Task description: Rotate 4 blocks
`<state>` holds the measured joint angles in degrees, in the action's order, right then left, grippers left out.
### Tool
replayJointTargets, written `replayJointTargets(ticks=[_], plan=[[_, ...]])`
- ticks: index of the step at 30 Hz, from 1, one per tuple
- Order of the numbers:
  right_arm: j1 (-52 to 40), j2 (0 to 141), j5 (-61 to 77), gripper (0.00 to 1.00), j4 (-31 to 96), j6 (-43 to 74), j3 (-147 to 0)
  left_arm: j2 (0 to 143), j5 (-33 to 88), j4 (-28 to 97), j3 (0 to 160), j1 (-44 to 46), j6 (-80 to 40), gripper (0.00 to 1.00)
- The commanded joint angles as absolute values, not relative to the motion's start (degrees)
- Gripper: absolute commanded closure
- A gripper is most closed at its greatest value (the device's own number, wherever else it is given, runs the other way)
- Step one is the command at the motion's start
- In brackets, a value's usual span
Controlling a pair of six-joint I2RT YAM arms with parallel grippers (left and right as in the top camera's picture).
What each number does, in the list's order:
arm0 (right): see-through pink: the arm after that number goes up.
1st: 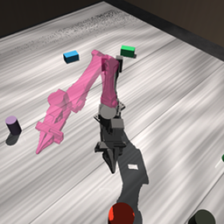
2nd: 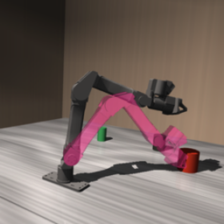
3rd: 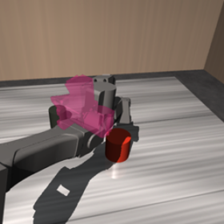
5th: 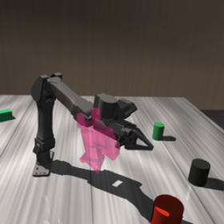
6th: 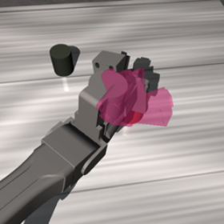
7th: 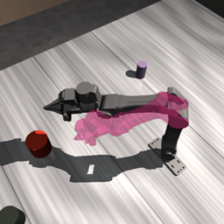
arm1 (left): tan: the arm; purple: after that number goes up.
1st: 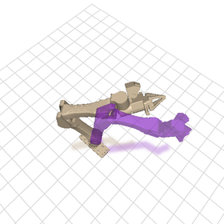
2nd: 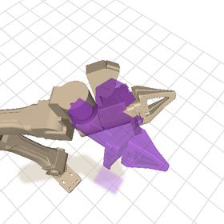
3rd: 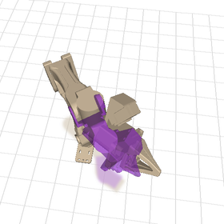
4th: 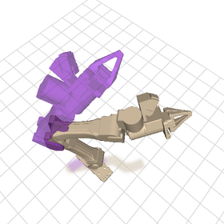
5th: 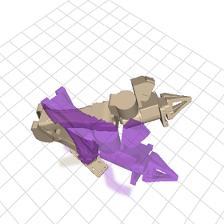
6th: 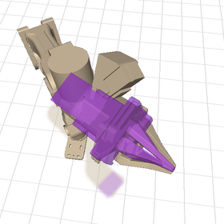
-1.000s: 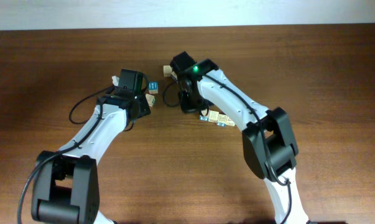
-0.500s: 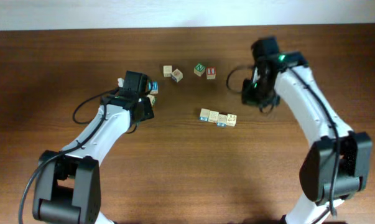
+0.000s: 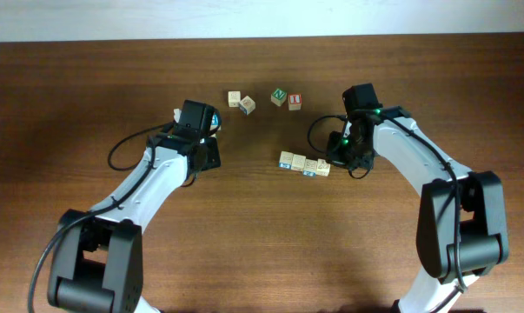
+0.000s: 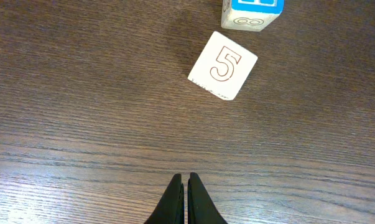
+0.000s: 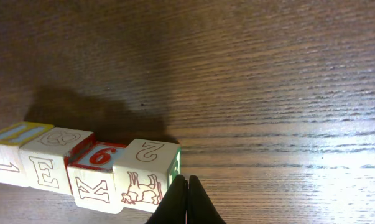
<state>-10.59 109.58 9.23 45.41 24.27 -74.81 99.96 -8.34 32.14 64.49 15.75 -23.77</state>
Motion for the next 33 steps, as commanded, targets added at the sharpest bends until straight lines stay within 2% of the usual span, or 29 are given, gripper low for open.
replayJointTargets(ticks=[1,8,26,30,33], plan=[[-11.0,110.1,7.6,0.96,45.1,27.1,-73.3,100.4,-7.9,32.2,65.4,16.0,-23.0,0.97],[-11.1,110.3,12.5,0.96,42.1,27.1,-71.1,100.4,-7.9,32.2,65.4,16.0,-23.1,0.96],[-19.8,113.1,15.9,0.96,27.2,27.7,-71.1,100.4,-5.5,32.2,65.4,16.1,-23.1,0.96],[-19.8,113.2,15.3,0.96,27.2,26.8,-71.6,100.4,-5.6,32.2,65.4,16.1,-23.1,0.96],[-19.8,112.6,10.5,0.92,35.1,25.7,-77.2,100.4,-5.6,32.2,65.4,16.1,-23.0,0.95]])
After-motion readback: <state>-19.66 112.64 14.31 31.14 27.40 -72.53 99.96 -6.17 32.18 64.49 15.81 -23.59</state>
